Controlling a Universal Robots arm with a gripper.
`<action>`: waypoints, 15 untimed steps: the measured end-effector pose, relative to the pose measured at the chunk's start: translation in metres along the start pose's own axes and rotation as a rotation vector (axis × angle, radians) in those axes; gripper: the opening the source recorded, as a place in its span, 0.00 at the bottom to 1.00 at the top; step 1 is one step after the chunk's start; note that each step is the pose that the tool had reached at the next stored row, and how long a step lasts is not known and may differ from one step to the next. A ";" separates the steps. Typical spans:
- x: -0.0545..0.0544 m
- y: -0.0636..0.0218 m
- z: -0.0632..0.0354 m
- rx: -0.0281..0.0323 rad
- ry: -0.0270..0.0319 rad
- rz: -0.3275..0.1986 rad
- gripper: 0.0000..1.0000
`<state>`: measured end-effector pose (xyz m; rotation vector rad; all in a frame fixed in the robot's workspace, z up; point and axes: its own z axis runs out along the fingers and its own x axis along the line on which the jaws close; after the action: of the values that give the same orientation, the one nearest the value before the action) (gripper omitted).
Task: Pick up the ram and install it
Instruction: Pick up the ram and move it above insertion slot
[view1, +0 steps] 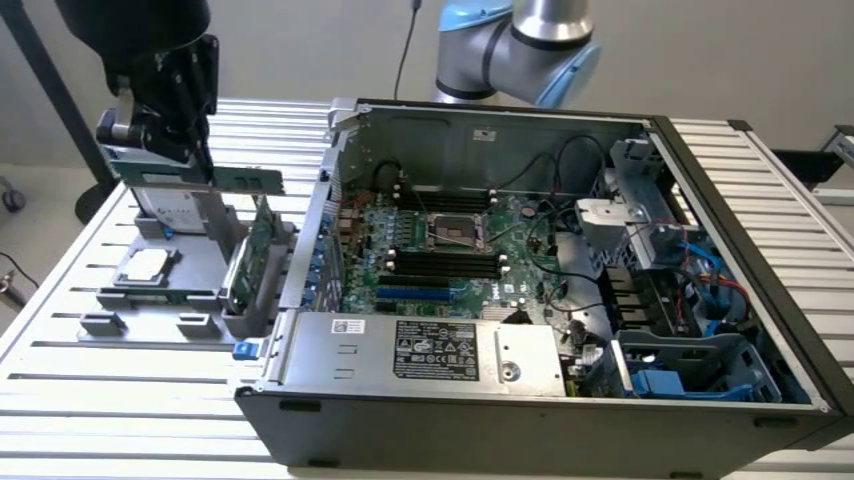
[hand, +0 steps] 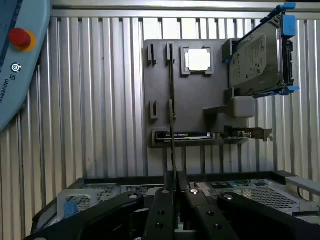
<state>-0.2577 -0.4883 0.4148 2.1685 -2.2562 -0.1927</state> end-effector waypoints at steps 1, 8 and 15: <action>0.000 -0.0042 -0.0025 -0.0003 -0.0017 0.000 0.14; -0.002 -0.0312 -0.0092 -0.0031 -0.0132 -0.004 0.14; -0.005 -0.0625 -0.0119 -0.0039 -0.0136 -0.004 0.14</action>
<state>-0.1942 -0.4870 0.4211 2.1771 -2.2564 -0.2124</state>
